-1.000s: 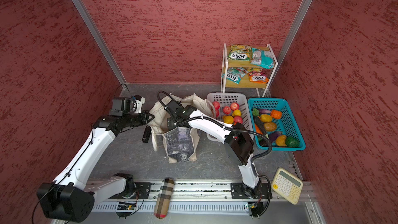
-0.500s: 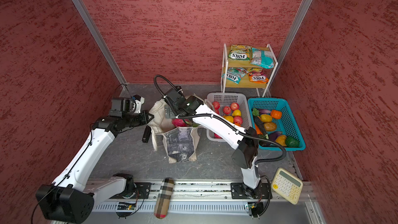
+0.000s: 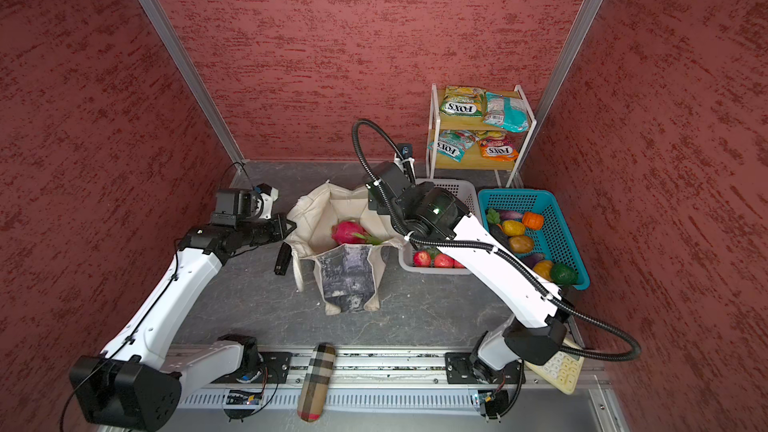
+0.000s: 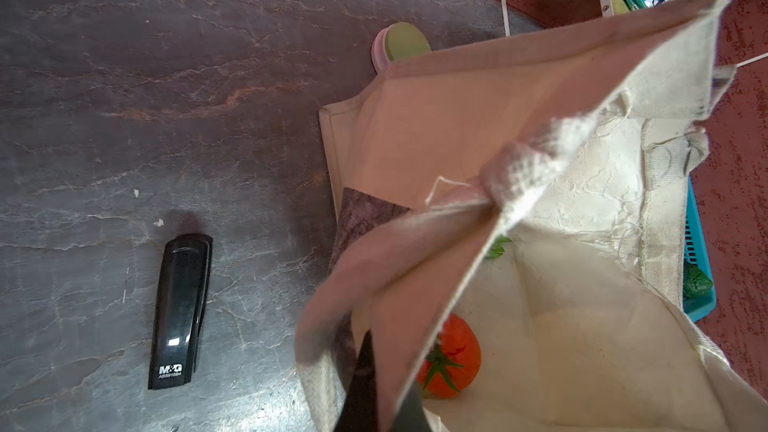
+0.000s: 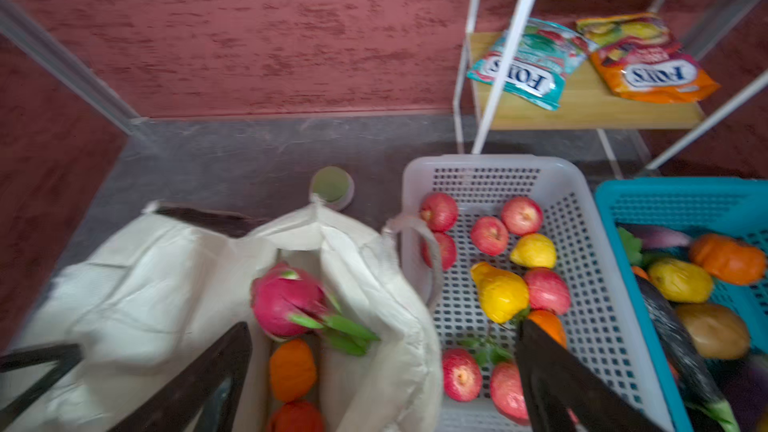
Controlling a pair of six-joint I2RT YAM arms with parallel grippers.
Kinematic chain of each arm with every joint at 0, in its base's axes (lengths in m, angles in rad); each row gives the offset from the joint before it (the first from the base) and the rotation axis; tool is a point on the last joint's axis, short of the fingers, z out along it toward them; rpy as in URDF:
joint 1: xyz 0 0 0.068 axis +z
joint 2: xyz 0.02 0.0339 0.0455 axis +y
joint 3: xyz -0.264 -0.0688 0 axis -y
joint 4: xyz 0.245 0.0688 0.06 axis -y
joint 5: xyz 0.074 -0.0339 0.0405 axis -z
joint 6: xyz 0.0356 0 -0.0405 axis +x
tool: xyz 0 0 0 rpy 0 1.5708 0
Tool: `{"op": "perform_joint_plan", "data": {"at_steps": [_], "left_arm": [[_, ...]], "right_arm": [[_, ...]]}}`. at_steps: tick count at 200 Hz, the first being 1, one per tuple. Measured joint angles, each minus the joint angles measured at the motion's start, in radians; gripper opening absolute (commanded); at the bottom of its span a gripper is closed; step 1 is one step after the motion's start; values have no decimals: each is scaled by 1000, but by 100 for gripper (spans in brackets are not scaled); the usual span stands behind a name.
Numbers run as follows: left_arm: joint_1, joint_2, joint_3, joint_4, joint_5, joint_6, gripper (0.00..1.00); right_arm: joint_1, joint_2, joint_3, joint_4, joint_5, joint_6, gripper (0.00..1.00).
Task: Place the food into the grocery bag and tie it
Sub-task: 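Move the right gripper over the teal basket of vegetables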
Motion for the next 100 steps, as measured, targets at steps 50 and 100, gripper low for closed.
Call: {"op": "perform_joint_plan", "data": {"at_steps": [50, 100], "left_arm": [[0, 6, 0, 1, 4, 0, 0], [0, 17, 0, 4, 23, -9, 0]], "right_arm": [[-228, -164, -284, -13, 1, 111, 99], [-495, -243, -414, -83, 30, 177, 99]]}}
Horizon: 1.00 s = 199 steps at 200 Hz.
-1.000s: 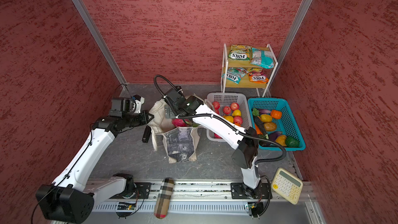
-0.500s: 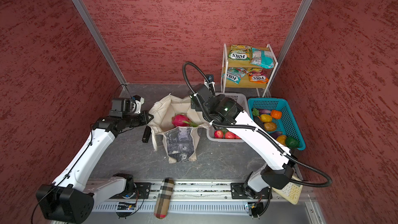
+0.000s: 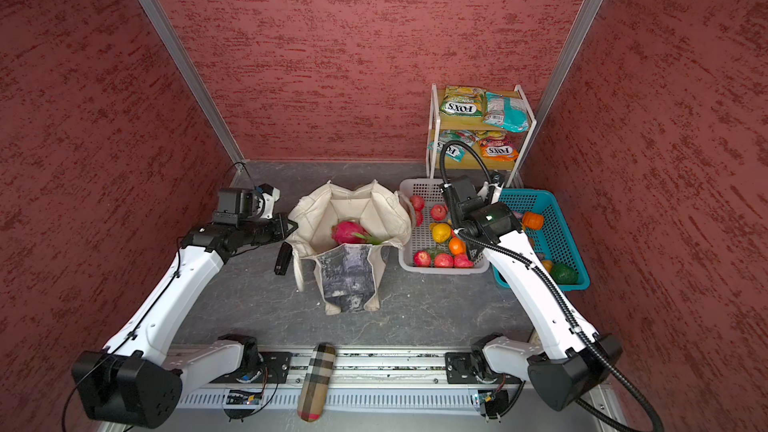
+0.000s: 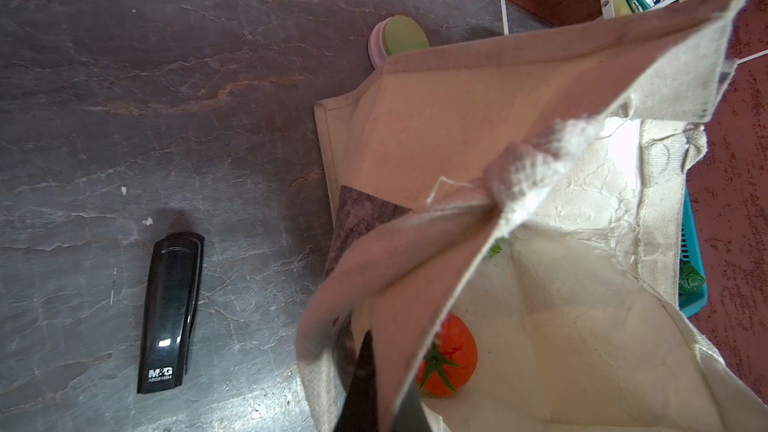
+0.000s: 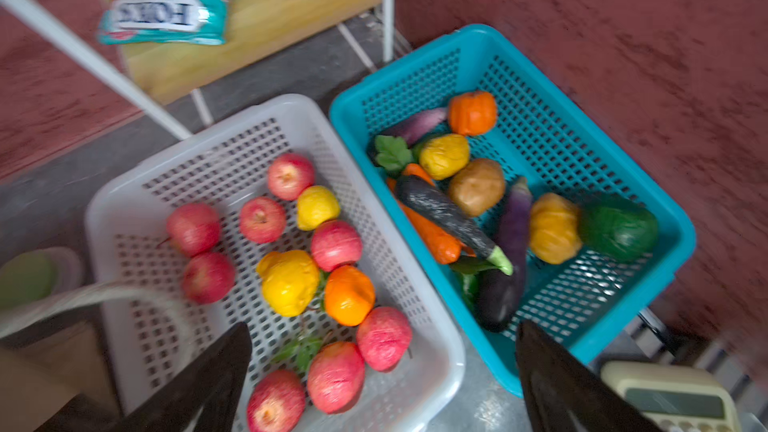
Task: Place the food into the grocery bag and tie it
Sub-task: 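Move the right gripper over the teal basket of vegetables, then grasp the green round fruit in the teal basket with the right gripper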
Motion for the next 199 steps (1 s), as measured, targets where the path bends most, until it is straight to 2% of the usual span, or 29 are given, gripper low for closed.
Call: {"op": "perform_joint_plan", "data": {"at_steps": [29, 83, 130, 168, 199], "left_arm": [[0, 0, 0, 0, 3, -3, 0], [0, 0, 0, 0, 7, -3, 0], [0, 0, 0, 0, 11, -3, 0], [0, 0, 0, 0, 15, -4, 0], [0, 0, 0, 0, 18, -5, 0]], "right_arm": [[-161, 95, -10, -52, 34, 14, 99], [-356, 339, -3, -92, 68, 9, 98], [-499, 332, -46, -36, 83, -28, 97], [-626, 328, -139, 72, 66, -92, 93], [-692, 328, -175, 163, 43, -138, 91]]}}
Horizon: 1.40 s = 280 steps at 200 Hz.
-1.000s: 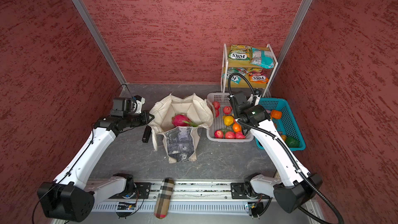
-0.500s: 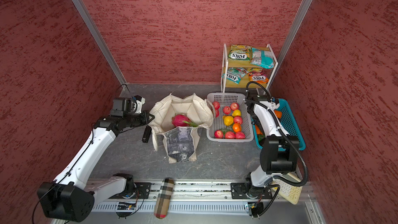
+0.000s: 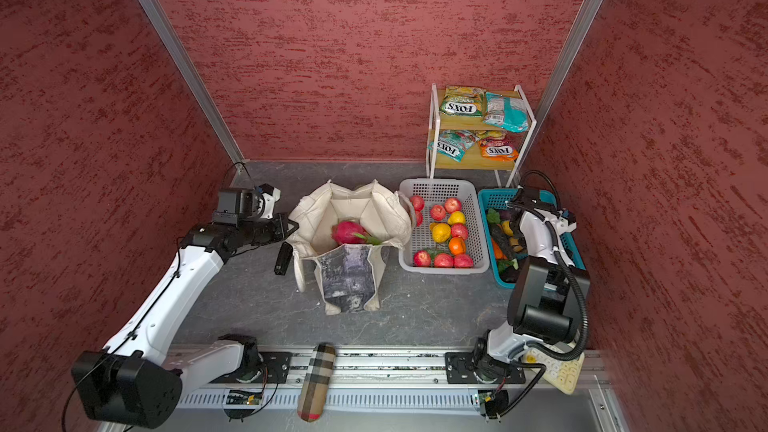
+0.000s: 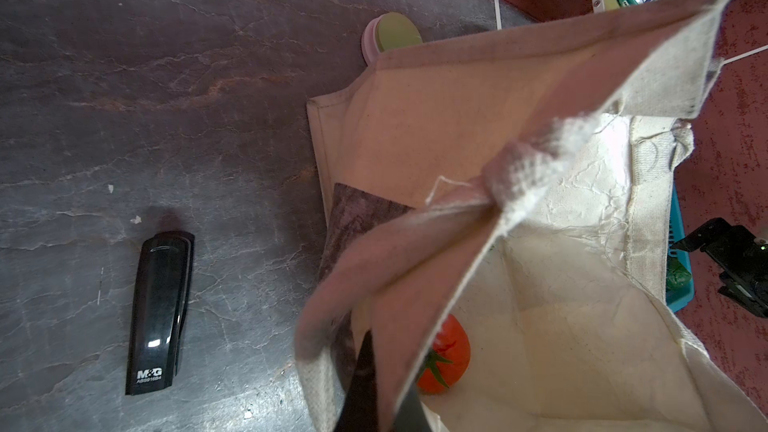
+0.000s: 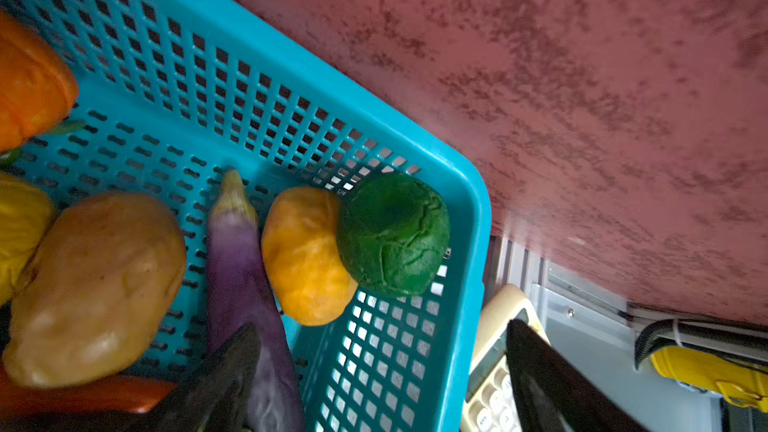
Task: Place the food into the grocery bag and tie it
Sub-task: 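Grasp the green round fruit in the teal basket with the right gripper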
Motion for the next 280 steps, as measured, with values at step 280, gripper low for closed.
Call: {"op": "perform_joint_plan", "data": {"at_steps": [280], "left_arm": [[0, 0, 0, 0, 5, -1, 0]], "right_arm": [[-130, 91, -100, 175, 61, -60, 83]]}}
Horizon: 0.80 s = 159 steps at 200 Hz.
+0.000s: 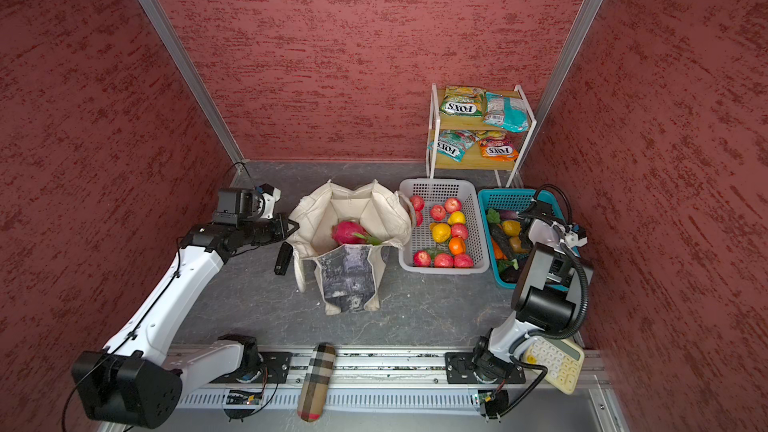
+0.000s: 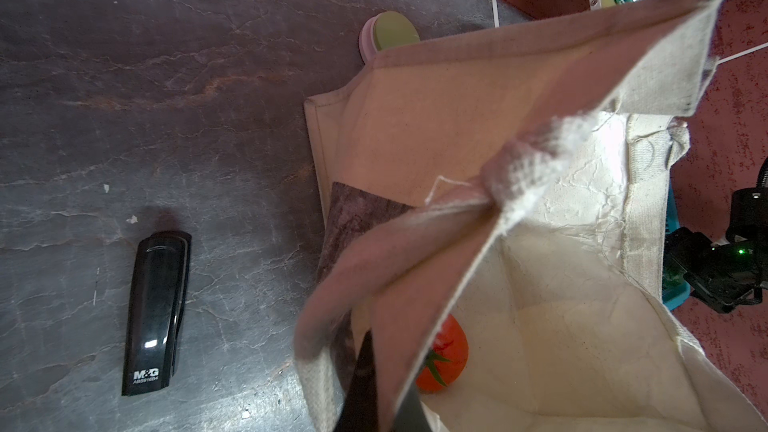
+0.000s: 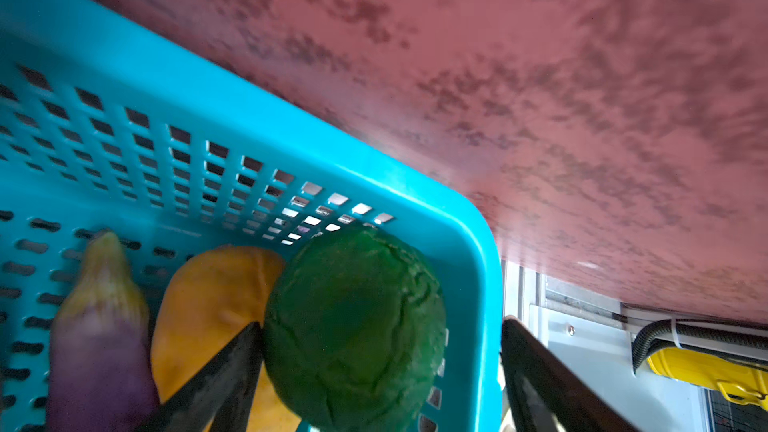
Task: Place the food into the grocery bag and tie it
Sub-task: 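Grasp the green round fruit in the teal basket with the right gripper, then lift the green fruit and carry it over the bag mouth with the right gripper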
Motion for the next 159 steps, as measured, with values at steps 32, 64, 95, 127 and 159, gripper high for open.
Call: {"op": "perform_joint_plan", "data": {"at_steps": [32, 64, 95, 127, 159], "left_arm": [[0, 0, 0, 0, 1, 0, 0], [0, 0, 0, 0, 1, 0, 0], [0, 0, 0, 0, 3, 0, 0], [0, 0, 0, 0, 4, 0, 0], [0, 0, 0, 0, 5, 0, 0]], "right_arm": [[-4, 2, -1, 12, -10, -7, 70], [-9, -1, -12, 30, -13, -24, 61], [-13, -11, -15, 32, -18, -26, 58], [-15, -56, -15, 19, -49, -28, 54], [-12, -203, -15, 10, -158, -24, 52]]}}
